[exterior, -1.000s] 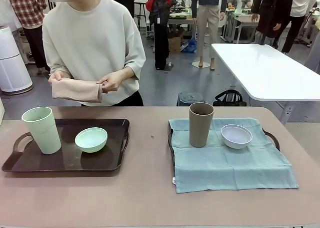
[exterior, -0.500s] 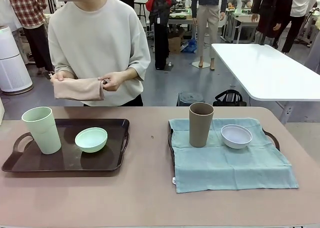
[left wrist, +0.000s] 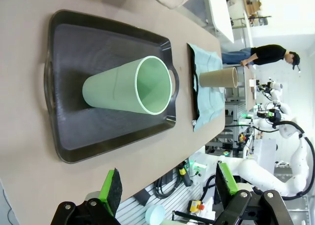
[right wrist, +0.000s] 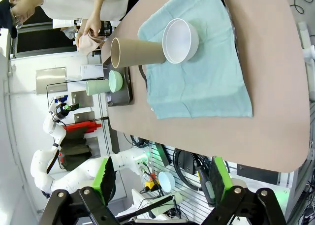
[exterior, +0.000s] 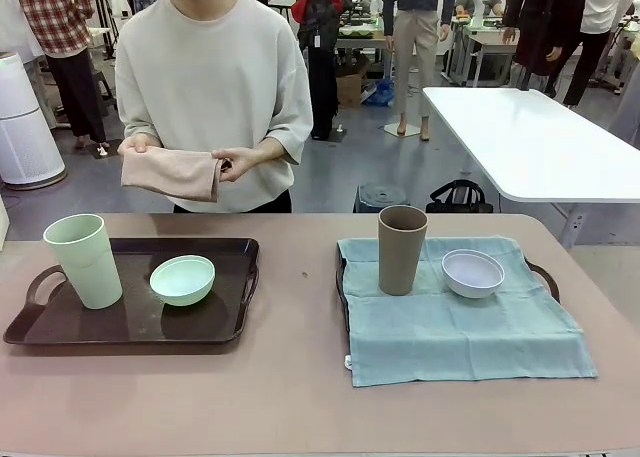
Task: Set up a tray with a mat and arrange the tableware.
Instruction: Pick up the Picnic Bowl and Reusable plastic cup from the Handle tray in front of the human's position and hold them in the air.
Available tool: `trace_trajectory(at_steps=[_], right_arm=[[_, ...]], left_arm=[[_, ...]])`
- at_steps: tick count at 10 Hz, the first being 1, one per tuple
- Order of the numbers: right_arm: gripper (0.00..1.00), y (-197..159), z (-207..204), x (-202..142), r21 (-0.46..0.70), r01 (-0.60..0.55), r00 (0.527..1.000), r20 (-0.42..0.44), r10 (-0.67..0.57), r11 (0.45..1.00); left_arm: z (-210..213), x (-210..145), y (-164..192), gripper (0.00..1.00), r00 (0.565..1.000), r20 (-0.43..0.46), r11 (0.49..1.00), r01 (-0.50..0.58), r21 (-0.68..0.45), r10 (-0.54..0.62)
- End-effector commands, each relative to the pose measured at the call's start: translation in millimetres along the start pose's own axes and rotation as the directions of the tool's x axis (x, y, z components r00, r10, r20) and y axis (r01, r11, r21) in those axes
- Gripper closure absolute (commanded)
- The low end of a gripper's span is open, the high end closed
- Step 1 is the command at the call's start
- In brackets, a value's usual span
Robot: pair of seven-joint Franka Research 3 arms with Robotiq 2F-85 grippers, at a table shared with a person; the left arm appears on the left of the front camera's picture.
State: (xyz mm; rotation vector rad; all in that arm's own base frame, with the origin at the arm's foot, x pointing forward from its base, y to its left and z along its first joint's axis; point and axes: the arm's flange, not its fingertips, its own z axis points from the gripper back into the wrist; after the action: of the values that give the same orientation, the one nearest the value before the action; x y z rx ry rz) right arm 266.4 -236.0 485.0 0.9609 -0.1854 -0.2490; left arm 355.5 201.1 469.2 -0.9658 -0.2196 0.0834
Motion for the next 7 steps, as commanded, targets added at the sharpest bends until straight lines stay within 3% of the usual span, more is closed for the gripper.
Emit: trace_trajectory(at_steps=[1, 6, 7], right_arm=[[0.00, -0.9, 0.0, 1.9, 0.022, -0.007, 1.000, 0.005, 0.007, 1.000], [0.00, 0.0, 0.0, 0.0, 0.000, 0.000, 1.000, 0.000, 0.000, 1.000], [0.00, 4.8, 6.0, 1.2, -0.010, -0.049, 0.998, -0.034, 0.049, 0.999]], left_arm=[[1.0, -1.6, 1.2, 0.00, 1.000, -0.001, 1.000, 0.005, -0.008, -0.005], [1.0, -1.6, 1.2, 0.00, 1.000, -0.001, 1.000, 0.005, -0.008, -0.005], [-0.1, 0.0, 0.2, 0.00, 1.000, 0.000, 1.000, 0.000, 0.000, 0.000]])
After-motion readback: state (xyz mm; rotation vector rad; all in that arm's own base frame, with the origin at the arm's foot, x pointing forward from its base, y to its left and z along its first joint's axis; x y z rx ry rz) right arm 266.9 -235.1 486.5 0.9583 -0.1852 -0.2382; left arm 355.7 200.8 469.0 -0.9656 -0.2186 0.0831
